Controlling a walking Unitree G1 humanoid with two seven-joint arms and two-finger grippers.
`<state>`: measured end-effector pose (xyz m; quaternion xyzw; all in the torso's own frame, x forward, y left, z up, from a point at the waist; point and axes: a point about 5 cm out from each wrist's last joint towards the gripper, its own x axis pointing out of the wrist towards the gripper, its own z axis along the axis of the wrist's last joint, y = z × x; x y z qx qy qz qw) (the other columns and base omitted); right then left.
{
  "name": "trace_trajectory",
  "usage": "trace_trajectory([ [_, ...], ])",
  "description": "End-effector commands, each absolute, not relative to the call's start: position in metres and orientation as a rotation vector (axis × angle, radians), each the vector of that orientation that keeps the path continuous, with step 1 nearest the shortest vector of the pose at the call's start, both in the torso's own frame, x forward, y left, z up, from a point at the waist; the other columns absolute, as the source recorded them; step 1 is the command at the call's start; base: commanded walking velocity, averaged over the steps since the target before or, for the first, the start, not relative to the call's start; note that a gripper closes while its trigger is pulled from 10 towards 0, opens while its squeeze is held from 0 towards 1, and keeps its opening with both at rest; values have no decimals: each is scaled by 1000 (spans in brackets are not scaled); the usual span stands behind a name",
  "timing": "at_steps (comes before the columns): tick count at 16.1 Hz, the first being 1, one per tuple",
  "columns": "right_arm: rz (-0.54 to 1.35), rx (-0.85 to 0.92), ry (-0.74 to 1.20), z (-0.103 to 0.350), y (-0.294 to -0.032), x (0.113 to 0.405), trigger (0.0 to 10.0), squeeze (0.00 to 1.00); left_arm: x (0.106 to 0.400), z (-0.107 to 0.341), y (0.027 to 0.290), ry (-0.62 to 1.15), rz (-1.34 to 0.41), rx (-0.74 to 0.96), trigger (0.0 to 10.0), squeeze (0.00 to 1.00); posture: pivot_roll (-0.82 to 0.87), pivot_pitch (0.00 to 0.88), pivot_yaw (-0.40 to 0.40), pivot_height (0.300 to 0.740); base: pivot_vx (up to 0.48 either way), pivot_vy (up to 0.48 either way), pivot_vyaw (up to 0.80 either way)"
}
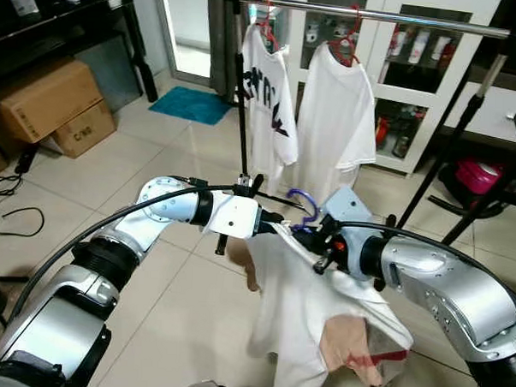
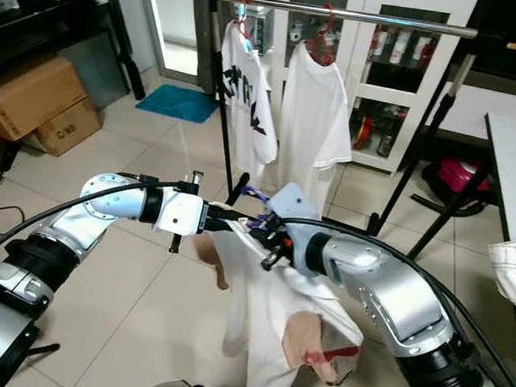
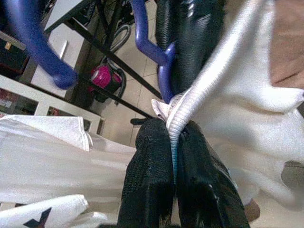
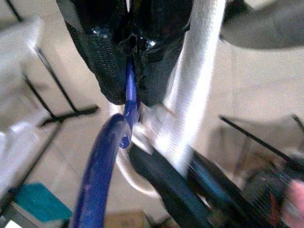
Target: Hang hanger
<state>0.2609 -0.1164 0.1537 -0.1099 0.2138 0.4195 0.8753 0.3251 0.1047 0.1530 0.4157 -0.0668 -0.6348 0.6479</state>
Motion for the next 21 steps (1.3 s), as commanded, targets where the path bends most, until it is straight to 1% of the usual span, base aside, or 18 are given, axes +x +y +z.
trace_trajectory([
  [1,900,-183,395,163,-113,260,10000,0,326,161,104,-169,-1444,950,0,0,-116,0,102,740,0,0,0],
  [4,890,-141,375,165,-108,263,10000,0,320,159,90,-191,-1496,901,0,0,-115,0,102,740,0,0,0],
  [7,856,-109,381,161,-105,267,10000,0,309,160,73,-204,-1578,794,0,0,-114,0,103,740,0,0,0],
  [10,812,-88,390,156,-103,272,10000,0,302,163,64,-217,-1632,745,0,0,-113,0,104,740,0,0,0],
  [12,784,-89,401,152,-105,274,10000,0,300,163,64,-205,-1649,751,0,0,-113,0,106,740,0,0,0],
  [15,720,-106,403,149,-110,278,10000,0,299,152,84,-73,-1684,907,0,0,-112,0,107,740,0,0,0],
  [21,698,-51,371,155,-112,282,10000,0,300,152,93,-27,-1648,927,0,0,-115,0,103,740,0,0,0],
])
